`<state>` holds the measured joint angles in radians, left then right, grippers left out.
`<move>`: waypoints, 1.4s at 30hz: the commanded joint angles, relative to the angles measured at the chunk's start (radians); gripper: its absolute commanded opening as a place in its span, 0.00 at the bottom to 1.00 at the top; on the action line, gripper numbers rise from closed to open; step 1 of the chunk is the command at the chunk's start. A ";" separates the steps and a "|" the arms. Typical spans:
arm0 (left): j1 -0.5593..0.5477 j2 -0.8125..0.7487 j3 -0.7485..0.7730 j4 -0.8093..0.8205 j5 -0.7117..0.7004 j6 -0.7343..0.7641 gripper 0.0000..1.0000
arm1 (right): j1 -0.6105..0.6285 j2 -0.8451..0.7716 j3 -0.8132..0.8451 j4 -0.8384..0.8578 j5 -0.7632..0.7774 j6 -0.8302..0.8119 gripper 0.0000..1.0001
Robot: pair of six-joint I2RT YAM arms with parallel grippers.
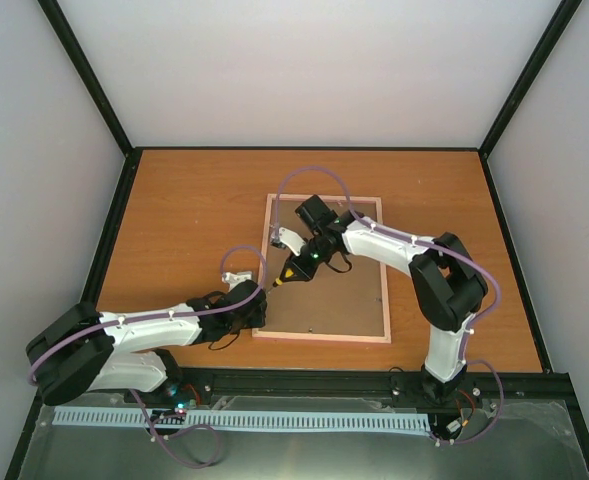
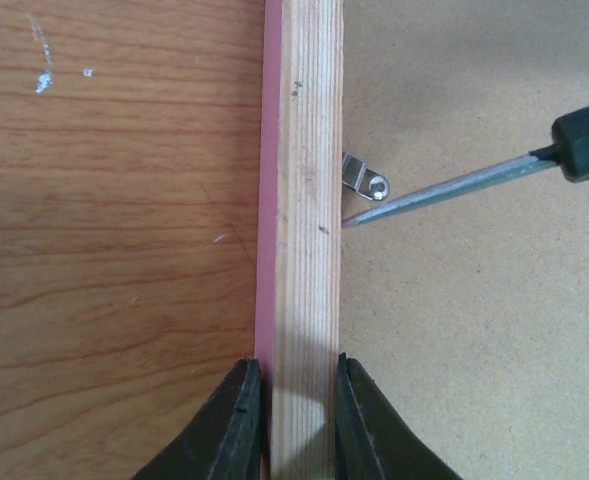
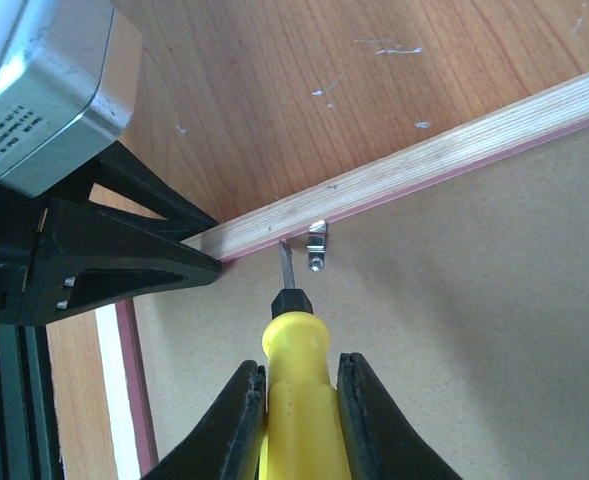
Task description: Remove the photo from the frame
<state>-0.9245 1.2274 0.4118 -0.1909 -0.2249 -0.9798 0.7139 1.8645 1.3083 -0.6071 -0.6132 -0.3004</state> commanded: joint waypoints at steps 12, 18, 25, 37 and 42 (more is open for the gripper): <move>0.008 -0.035 -0.027 -0.035 -0.003 -0.044 0.01 | 0.010 -0.263 -0.023 0.043 0.259 0.015 0.03; 0.007 -0.061 0.003 -0.078 -0.020 -0.040 0.06 | 0.009 -0.238 -0.044 0.041 0.179 -0.030 0.03; 0.007 -0.101 0.021 -0.089 -0.047 -0.034 0.11 | 0.013 -0.140 -0.011 0.001 0.100 -0.034 0.03; 0.007 -0.070 -0.009 -0.044 -0.016 -0.038 0.04 | 0.065 -0.054 0.031 -0.022 0.026 -0.027 0.03; 0.007 -0.076 -0.019 -0.039 -0.013 -0.041 0.01 | 0.080 -0.036 0.029 0.011 0.061 0.015 0.03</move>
<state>-0.9245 1.1545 0.3950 -0.2817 -0.2432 -0.9825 0.7769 1.8084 1.3151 -0.6201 -0.5579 -0.3180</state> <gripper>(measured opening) 0.189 0.129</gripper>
